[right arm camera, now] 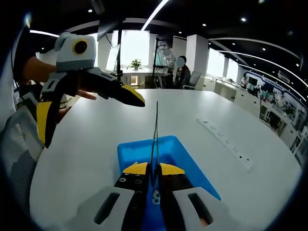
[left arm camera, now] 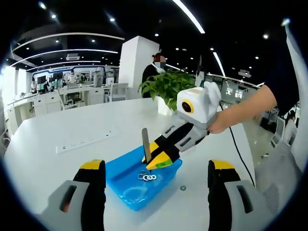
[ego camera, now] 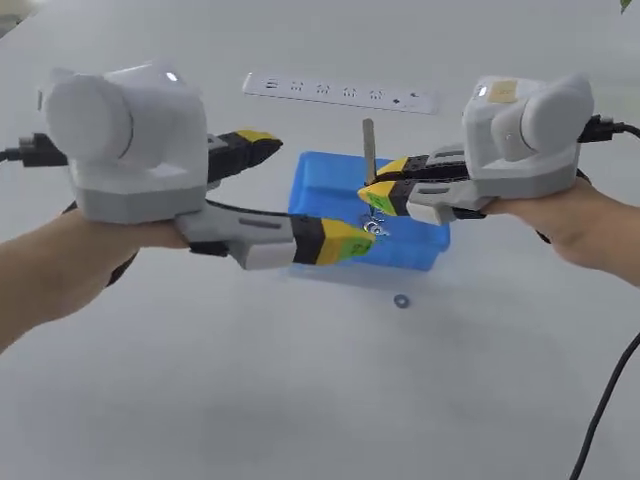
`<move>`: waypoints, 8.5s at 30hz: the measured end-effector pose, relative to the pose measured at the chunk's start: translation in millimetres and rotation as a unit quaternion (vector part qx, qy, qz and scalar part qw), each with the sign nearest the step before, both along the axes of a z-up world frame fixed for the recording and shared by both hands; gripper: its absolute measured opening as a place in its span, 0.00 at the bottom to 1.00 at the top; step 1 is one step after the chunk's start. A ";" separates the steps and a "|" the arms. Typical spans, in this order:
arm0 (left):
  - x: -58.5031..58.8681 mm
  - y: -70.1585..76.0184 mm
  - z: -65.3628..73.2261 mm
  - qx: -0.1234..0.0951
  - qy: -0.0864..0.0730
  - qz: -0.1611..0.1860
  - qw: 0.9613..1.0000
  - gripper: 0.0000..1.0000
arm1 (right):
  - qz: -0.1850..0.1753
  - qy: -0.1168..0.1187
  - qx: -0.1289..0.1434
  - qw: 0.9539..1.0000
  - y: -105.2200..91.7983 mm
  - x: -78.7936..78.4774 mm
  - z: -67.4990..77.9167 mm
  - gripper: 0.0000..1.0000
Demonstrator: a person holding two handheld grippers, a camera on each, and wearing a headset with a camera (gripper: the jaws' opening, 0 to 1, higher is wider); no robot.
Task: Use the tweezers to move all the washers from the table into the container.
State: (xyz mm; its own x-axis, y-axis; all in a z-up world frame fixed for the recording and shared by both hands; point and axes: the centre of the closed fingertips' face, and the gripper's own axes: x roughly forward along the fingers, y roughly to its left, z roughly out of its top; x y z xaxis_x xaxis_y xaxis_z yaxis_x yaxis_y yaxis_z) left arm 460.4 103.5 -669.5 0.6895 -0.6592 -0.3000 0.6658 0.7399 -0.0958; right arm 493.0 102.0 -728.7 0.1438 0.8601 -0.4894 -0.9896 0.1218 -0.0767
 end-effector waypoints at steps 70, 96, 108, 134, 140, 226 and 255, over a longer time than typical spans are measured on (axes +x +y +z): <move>11.3 -51.1 28.9 0.061 -0.068 -0.165 0.982 0.04 | 0.058 0.023 -0.002 0.998 -10.8 -27.8 14.4 0.14; 2.9 -60.4 43.0 0.057 -0.074 -0.167 0.982 0.04 | -0.001 -0.018 0.003 1.000 -67.4 -35.0 31.1 0.60; -11.1 -69.9 48.3 0.049 -0.080 -0.171 0.981 0.04 | -0.027 -0.016 0.016 0.999 -94.0 -57.8 39.0 0.76; -41.9 -100.0 7.5 0.036 -0.071 -0.198 0.977 0.04 | -0.055 0.034 0.003 0.998 -142.6 -111.1 10.4 0.75; -42.7 -102.2 -0.7 0.026 -0.071 -0.204 0.976 0.04 | -0.065 0.046 0.008 0.997 -147.1 -115.2 5.1 0.75; -51.6 -96.2 -25.8 0.031 -0.056 -0.251 0.966 0.04 | 0.067 0.060 -0.030 0.995 -57.8 -87.2 -43.0 0.22; -42.0 -92.2 -32.5 0.007 0.008 -0.209 0.978 0.09 | 0.073 0.029 -0.038 0.996 -57.4 -82.1 -43.5 0.10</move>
State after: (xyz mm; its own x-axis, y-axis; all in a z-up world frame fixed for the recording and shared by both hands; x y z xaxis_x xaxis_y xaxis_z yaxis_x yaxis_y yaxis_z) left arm 418.4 11.3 -702.0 0.3555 -0.8783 -0.3196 0.9089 0.4046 -0.1009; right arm 410.9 44.6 -772.2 -0.0100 0.8304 -0.5571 -0.9994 -0.0266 -0.0218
